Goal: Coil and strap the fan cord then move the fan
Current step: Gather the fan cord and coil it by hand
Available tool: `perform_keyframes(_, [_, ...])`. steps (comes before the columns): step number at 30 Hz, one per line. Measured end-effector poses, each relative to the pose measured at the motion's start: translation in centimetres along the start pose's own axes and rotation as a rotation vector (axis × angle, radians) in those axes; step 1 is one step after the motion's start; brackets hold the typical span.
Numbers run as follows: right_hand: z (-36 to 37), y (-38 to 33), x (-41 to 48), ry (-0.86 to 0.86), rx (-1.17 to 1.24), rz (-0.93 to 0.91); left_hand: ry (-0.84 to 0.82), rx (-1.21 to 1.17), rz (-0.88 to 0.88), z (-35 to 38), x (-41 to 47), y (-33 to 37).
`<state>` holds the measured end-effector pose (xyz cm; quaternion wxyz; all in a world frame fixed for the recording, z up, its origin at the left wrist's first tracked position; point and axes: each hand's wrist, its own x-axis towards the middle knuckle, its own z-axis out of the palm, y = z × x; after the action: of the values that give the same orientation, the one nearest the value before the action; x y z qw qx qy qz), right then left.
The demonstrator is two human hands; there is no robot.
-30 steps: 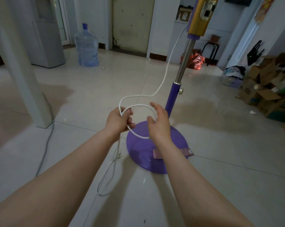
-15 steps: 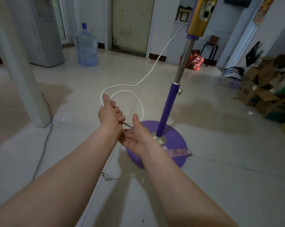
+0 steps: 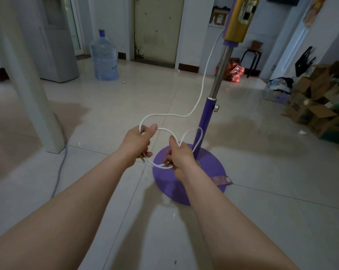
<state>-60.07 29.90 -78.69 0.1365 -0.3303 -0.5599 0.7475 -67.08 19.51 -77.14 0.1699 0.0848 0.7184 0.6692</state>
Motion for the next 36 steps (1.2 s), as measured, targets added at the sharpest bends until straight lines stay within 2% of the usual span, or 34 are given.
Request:
perform_keyframes(4, [-0.9, 0.3, 0.3, -0.007, -0.372, -0.069, -0.046, 0.119, 0.106, -0.5, -0.1, -0.9])
perform_keyframes(7, [-1.3, 0.4, 0.2, -0.026, -0.566, -0.171, -0.07, 0.412, 0.243, -0.6, 0.2, -1.2])
perform_keyframes(9, [-1.5, 0.3, 0.2, -0.034, -0.603, -0.268, 0.007, 0.572, 0.311, -0.4, 0.5, -1.5])
perform_keyframes(12, [-1.8, -0.4, 0.2, -0.052, -0.702, -0.418, 0.013, 0.625, 0.4, -0.4, 0.9, -1.7])
perform_keyframes(16, [-2.1, -1.1, 0.1, -0.148, -0.734, -0.489, 0.032, 0.857, 0.599, -0.9, 1.1, -1.9])
perform_keyframes(18, [-2.2, -1.2, 0.2, -0.131, -0.761, -0.522, 0.062, 0.916, 0.687, -0.8, 1.1, -1.6])
perform_keyframes(20, [-2.4, -1.3, 0.2, -0.07, -0.739, -0.58, 0.149, 1.036, 0.681, -0.4, 1.1, -1.2])
perform_keyframes(21, [-2.4, -1.3, 0.2, -0.042, -0.705, -0.603, 0.204, 1.058, 0.615, -0.3, 1.1, -0.9])
perform_keyframes(24, [-2.1, -1.6, -0.1, 0.006, -0.632, -0.671, 0.225, 0.911, 0.397, -0.1, 0.8, -0.7])
perform_keyframes(27, [-1.5, -1.9, -0.4, 0.042, -0.631, -0.763, 0.212, 0.794, 0.36, 0.1, 0.6, -1.3])
perform_keyframes(30, [-1.2, -1.7, -0.8, 0.03, -0.609, -0.741, 0.257, 0.703, 0.343, 0.4, 0.7, -1.5])
perform_keyframes(34, [-1.2, -0.6, -0.8, 0.096, -0.582, -0.581, 0.171, 0.077, 0.276, 0.9, 0.8, -1.2])
perform_keyframes(36, [-0.8, 0.3, -1.0, 0.175, -0.651, -0.501, 0.221, -0.046, 0.248, 1.3, 0.8, -1.1])
